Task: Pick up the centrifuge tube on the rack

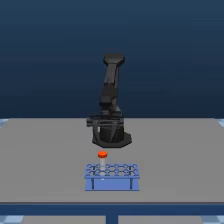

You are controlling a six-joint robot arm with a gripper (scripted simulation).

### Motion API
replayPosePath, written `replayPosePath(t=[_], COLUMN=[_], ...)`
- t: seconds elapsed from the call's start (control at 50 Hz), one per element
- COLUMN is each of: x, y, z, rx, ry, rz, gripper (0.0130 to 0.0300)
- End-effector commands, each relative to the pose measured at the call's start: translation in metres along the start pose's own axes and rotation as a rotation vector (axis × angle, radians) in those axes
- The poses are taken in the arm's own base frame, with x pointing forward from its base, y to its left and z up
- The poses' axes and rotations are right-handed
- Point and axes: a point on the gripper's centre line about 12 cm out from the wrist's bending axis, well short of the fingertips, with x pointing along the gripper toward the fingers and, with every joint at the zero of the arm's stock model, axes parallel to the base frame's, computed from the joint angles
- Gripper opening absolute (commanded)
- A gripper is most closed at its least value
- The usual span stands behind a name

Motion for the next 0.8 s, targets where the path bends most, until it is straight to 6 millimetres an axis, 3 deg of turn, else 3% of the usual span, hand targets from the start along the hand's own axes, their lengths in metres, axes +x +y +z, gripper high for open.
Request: replayPosePath(t=[0.02,0.8], x=[0.007,0.03], y=[-0.002,-0.008], z=[0.003,0.009], rx=[0.025,0.034], ry=[0.013,0.064], rz=[0.002,0.014], gripper=[0.03,0.03])
